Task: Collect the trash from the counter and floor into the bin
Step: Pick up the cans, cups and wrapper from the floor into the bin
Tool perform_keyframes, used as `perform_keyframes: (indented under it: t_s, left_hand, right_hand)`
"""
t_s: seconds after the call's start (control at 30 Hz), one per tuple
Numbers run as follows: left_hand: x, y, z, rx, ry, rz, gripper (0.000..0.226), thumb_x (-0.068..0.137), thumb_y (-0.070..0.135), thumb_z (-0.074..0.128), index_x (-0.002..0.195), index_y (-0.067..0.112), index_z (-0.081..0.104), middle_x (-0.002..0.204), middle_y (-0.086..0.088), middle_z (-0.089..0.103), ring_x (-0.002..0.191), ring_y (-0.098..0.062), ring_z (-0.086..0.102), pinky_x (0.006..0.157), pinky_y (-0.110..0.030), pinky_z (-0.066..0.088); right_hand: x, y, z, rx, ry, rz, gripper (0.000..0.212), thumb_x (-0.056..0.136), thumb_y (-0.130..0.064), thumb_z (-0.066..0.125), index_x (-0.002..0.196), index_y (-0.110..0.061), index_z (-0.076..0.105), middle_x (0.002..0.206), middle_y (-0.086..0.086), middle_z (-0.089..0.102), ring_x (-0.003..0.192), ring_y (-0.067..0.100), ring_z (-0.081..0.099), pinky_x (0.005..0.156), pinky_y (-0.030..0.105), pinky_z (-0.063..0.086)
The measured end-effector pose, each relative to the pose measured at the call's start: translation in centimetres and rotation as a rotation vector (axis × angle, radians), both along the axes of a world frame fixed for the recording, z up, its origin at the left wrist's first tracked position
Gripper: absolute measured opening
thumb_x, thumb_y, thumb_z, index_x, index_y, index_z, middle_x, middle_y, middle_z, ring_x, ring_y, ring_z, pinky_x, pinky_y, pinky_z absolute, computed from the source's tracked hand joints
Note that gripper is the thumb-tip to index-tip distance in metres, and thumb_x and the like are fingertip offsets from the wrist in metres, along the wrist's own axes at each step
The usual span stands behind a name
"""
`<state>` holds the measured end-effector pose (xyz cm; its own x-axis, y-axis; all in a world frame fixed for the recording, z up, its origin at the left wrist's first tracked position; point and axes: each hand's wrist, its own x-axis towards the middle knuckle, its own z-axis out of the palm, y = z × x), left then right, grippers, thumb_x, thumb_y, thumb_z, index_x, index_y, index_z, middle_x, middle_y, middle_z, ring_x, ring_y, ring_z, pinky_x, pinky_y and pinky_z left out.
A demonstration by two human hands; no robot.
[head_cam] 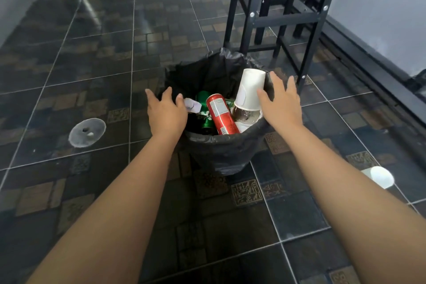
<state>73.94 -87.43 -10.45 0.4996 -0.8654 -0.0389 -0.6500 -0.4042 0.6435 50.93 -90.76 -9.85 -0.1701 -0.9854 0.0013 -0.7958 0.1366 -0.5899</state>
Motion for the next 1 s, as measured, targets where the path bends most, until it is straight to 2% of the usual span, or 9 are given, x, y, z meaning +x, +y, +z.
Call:
perform_keyframes:
  t_s: [0.07, 0.17, 0.27, 0.37, 0.57, 0.67, 0.77, 0.83, 1.0]
  left_hand:
    - [0.0, -0.1, -0.2, -0.053, 0.1, 0.045, 0.046, 0.103, 0.035, 0.042, 0.147, 0.021, 0.043, 0.162, -0.014, 0.016, 0.145, -0.027, 0.028, 0.107, -0.032, 0.031]
    - [0.6, -0.4, -1.3, -0.195, 0.253, 0.113, 0.039, 0.099, 0.022, 0.049, 0.137, 0.017, 0.057, 0.142, -0.009, 0.051, 0.129, -0.023, 0.05, 0.097, -0.022, 0.034]
    - [0.4, -0.3, -1.5, -0.258, 0.403, 0.175, 0.039, 0.099, 0.014, 0.049, 0.137, 0.017, 0.057, 0.14, -0.003, 0.053, 0.128, -0.017, 0.051, 0.096, -0.016, 0.033]
    - [-0.6, 0.6, -1.1, -0.315, 0.424, 0.179, 0.039, 0.1, 0.014, 0.048, 0.138, 0.017, 0.056, 0.142, -0.001, 0.05, 0.129, -0.014, 0.048, 0.096, -0.014, 0.031]
    - [-4.3, 1.9, -0.4, -0.331, 0.37, 0.113, 0.037, 0.101, 0.013, 0.045, 0.136, 0.019, 0.058, 0.14, 0.0, 0.051, 0.128, -0.014, 0.049, 0.094, -0.016, 0.031]
    - [-7.2, 2.1, -0.7, -0.324, 0.392, 0.064, 0.037, 0.1, 0.012, 0.045, 0.133, 0.02, 0.06, 0.141, -0.002, 0.051, 0.13, -0.016, 0.048, 0.099, -0.02, 0.034]
    - [-10.5, 2.0, -1.1, -0.314, 0.402, -0.009, 0.037, 0.099, 0.011, 0.045, 0.132, 0.018, 0.062, 0.142, -0.006, 0.049, 0.134, -0.019, 0.045, 0.11, -0.028, 0.035]
    - [-12.7, 1.5, -1.3, -0.3, 0.408, -0.054, 0.037, 0.099, 0.012, 0.045, 0.131, 0.018, 0.062, 0.143, -0.007, 0.048, 0.134, -0.02, 0.044, 0.112, -0.032, 0.035]
    - [-17.2, -0.5, -1.4, -0.278, 0.407, -0.154, 0.036, 0.1, 0.013, 0.047, 0.132, 0.018, 0.062, 0.14, -0.006, 0.051, 0.132, -0.019, 0.046, 0.107, -0.023, 0.032]
  right_hand:
    - [0.0, -0.2, -0.4, 0.061, -0.171, 0.011, 0.059, 0.098, -0.05, 0.04, 0.153, -0.039, 0.02, 0.164, 0.003, 0.007, 0.149, 0.03, 0.016, 0.117, 0.051, 0.021]
    - [0.2, -0.3, -0.3, 0.07, -0.424, 0.037, 0.056, 0.102, -0.033, 0.042, 0.154, -0.035, 0.02, 0.161, -0.004, 0.024, 0.146, 0.022, 0.027, 0.116, 0.044, 0.026]
    - [0.2, -0.1, 0.0, 0.099, -0.575, 0.026, 0.059, 0.103, -0.011, 0.038, 0.155, -0.034, 0.019, 0.161, -0.005, 0.024, 0.145, 0.02, 0.027, 0.115, 0.037, 0.026]
    - [-0.2, 0.8, -0.2, 0.089, -0.665, -0.021, 0.06, 0.103, -0.007, 0.036, 0.155, -0.034, 0.019, 0.161, -0.005, 0.023, 0.146, 0.019, 0.025, 0.116, 0.038, 0.024]
    - [-3.8, 3.7, -0.5, 0.03, -0.706, -0.185, 0.06, 0.101, -0.009, 0.035, 0.151, -0.04, 0.027, 0.156, -0.008, 0.034, 0.135, 0.018, 0.043, 0.112, 0.035, 0.036]
    - [-6.8, 5.1, 0.0, 0.01, -0.677, -0.228, 0.061, 0.099, -0.012, 0.035, 0.149, -0.046, 0.026, 0.154, -0.007, 0.038, 0.122, 0.021, 0.052, 0.108, 0.044, 0.041]
    - [-10.3, 6.1, 0.5, -0.024, -0.622, -0.269, 0.062, 0.1, -0.013, 0.034, 0.15, -0.046, 0.022, 0.156, -0.007, 0.033, 0.124, 0.02, 0.051, 0.109, 0.043, 0.039]
    - [-12.5, 6.5, 0.6, -0.045, -0.596, -0.308, 0.06, 0.102, -0.014, 0.033, 0.152, -0.045, 0.02, 0.157, -0.006, 0.031, 0.123, 0.021, 0.051, 0.104, 0.038, 0.04]
    - [-17.2, 6.5, 0.2, -0.099, -0.584, -0.402, 0.059, 0.105, -0.014, 0.032, 0.155, -0.038, 0.014, 0.16, -0.004, 0.026, 0.138, 0.019, 0.037, 0.1, 0.024, 0.029]
